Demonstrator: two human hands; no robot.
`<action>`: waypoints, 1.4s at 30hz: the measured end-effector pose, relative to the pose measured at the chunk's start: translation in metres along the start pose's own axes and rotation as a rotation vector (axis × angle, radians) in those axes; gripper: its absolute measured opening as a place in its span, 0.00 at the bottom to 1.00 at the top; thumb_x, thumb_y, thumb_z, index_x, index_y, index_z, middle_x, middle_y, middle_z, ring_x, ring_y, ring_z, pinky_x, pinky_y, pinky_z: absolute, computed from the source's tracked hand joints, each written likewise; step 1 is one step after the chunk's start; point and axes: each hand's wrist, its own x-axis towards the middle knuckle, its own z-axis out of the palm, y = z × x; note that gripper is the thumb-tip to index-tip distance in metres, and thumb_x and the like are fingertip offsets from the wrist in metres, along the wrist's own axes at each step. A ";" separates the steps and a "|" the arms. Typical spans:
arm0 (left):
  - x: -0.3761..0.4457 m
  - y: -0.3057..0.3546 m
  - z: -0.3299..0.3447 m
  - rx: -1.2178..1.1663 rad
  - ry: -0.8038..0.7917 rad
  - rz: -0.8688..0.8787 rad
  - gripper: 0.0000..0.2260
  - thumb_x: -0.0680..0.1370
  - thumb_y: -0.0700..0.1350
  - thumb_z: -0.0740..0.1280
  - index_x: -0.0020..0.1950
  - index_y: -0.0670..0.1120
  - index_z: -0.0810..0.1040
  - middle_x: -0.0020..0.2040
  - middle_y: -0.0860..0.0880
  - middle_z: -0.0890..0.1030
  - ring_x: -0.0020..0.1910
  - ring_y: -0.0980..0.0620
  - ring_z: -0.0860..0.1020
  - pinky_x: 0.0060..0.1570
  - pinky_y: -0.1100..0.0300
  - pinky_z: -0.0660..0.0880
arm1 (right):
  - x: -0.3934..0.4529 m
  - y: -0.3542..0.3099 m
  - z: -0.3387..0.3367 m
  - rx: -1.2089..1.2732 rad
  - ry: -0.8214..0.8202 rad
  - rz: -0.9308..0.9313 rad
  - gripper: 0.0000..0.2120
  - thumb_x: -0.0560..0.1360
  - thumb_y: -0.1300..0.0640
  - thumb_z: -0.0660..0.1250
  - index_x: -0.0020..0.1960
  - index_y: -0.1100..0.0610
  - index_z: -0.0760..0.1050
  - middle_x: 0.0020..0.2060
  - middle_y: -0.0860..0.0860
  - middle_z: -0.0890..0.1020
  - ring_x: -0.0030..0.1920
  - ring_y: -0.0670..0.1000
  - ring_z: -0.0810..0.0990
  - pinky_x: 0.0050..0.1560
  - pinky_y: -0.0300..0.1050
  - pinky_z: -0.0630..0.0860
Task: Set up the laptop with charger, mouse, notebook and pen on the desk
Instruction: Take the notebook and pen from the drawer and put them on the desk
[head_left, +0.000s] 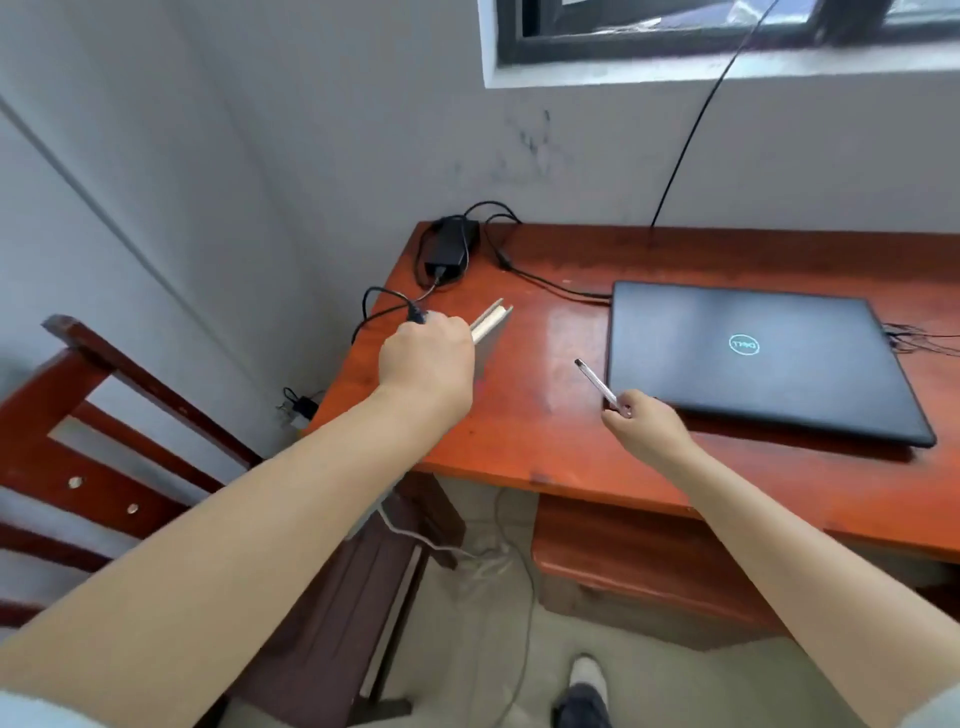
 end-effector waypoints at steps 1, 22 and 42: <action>0.014 0.005 -0.004 0.007 0.011 -0.016 0.18 0.74 0.36 0.66 0.63 0.39 0.68 0.59 0.40 0.74 0.57 0.40 0.75 0.48 0.50 0.76 | 0.010 -0.006 -0.006 -0.015 -0.017 -0.013 0.05 0.74 0.58 0.58 0.43 0.59 0.71 0.39 0.57 0.75 0.40 0.57 0.72 0.39 0.43 0.64; 0.146 0.125 0.176 -0.236 -0.201 -0.044 0.19 0.78 0.53 0.61 0.62 0.41 0.66 0.61 0.41 0.70 0.60 0.42 0.70 0.55 0.50 0.72 | 0.107 0.058 -0.016 0.246 -0.085 0.187 0.13 0.75 0.63 0.59 0.56 0.61 0.76 0.41 0.55 0.75 0.37 0.56 0.73 0.35 0.44 0.74; 0.153 0.039 0.228 -0.417 -0.171 0.297 0.28 0.80 0.54 0.53 0.76 0.43 0.49 0.78 0.46 0.49 0.77 0.51 0.45 0.75 0.53 0.41 | 0.123 -0.011 0.099 -0.361 0.136 0.083 0.11 0.78 0.58 0.53 0.56 0.63 0.66 0.51 0.60 0.78 0.48 0.62 0.81 0.41 0.51 0.77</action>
